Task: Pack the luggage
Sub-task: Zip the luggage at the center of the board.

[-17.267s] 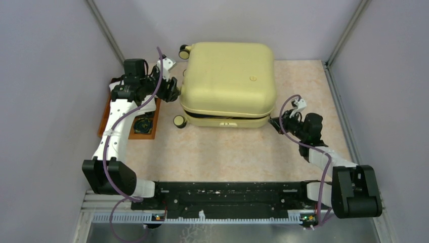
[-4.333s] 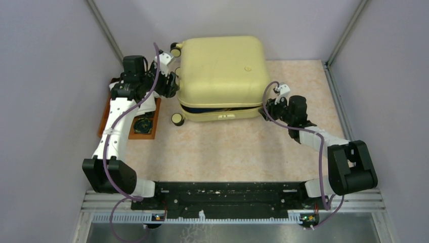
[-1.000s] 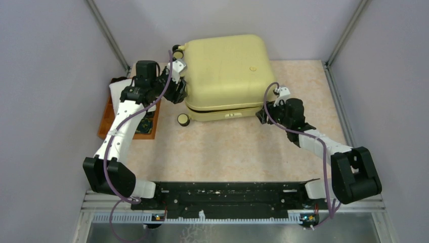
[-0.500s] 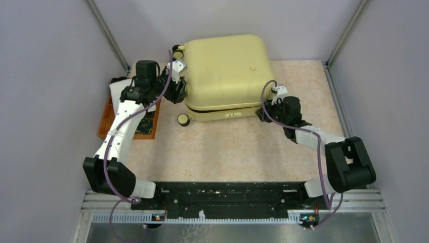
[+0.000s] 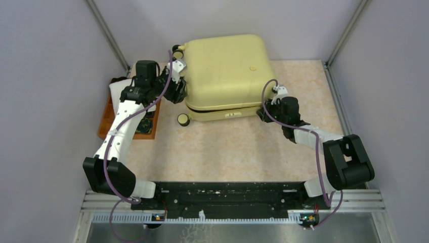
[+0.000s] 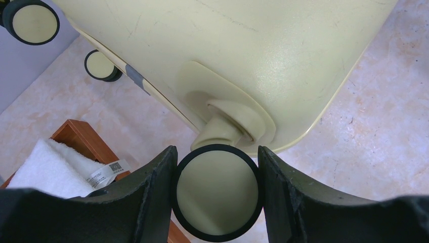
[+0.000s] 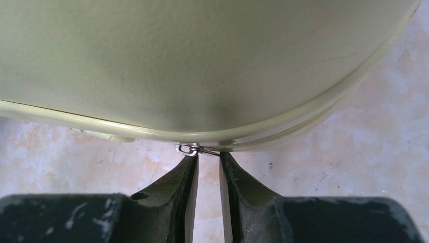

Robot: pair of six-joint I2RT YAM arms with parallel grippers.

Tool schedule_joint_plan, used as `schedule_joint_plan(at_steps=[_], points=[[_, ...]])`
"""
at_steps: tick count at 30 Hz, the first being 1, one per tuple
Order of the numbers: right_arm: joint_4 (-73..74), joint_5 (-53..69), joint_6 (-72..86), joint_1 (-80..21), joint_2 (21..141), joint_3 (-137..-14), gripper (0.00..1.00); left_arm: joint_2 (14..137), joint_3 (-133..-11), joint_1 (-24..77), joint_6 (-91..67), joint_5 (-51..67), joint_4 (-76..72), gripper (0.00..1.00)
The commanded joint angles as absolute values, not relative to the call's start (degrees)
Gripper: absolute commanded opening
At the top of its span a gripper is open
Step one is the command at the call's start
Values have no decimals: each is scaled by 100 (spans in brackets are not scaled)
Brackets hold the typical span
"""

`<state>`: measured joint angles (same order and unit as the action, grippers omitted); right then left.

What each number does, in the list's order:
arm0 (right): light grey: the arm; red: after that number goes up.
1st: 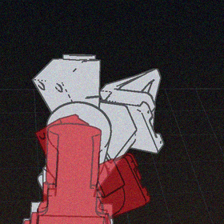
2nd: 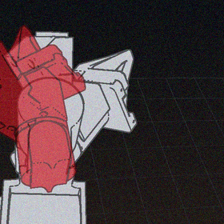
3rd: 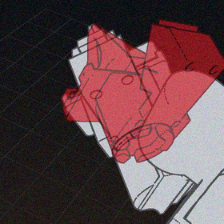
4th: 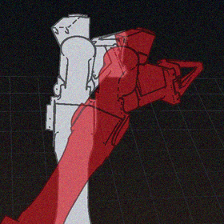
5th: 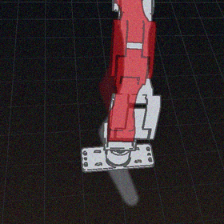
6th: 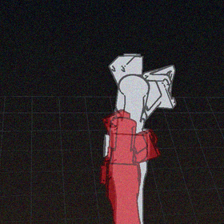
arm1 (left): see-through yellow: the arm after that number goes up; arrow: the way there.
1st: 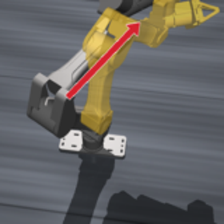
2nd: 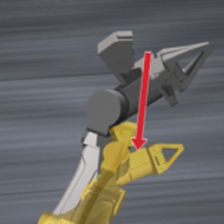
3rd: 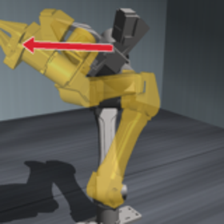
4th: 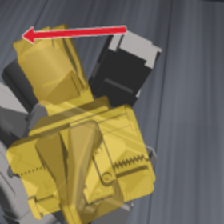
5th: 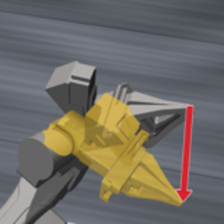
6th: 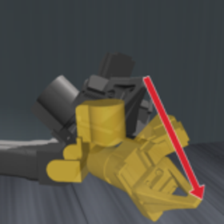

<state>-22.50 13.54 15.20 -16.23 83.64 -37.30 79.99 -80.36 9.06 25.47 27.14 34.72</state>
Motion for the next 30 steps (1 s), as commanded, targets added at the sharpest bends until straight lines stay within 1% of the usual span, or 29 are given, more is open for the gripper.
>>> schedule_joint_plan(at_steps=[1, 4, 6, 8, 10, 11, 16, 22, 30], points=[[-3180, 1105, 1792, -1677, 8330, -4069, 22, 7764, -8420, 990, 2615, 2997, 2653, 0], [-3192, 982, 1880, -1715, 8344, -4050, 27, 7740, -8371, 991, 2626, 2994, 2648, 0], [-3209, 839, 1895, -1770, 8320, -4020, 26, 7722, -8330, 993, 2636, 2988, 2641, 0], [-3312, 769, 1925, -1788, 8277, -3958, 17, 7701, -8296, 993, 2633, 2992, 2638, 0], [-3455, 677, 1979, -1793, 8198, -3865, 3, 7683, -8246, 993, 2620, 2975, 2609, 0], [-3510, 642, 2006, -1793, 8155, -3806, 0, 7677, -8227, 998, 2621, 2972, 2590, 0], [-3544, 517, 1981, -1934, 8003, -3723, 0, 7710, -8254, 1011, 2671, 2919, 2563, 0], [-3456, 266, 1864, -2332, 7905, -3621, 0, 7772, -8337, 1020, 2651, 2908, 2520, 0], [-3342, -237, 1595, -3025, 7852, -3657, 0, 7763, -8079, 1137, 2546, 2991, 2379, 0]])
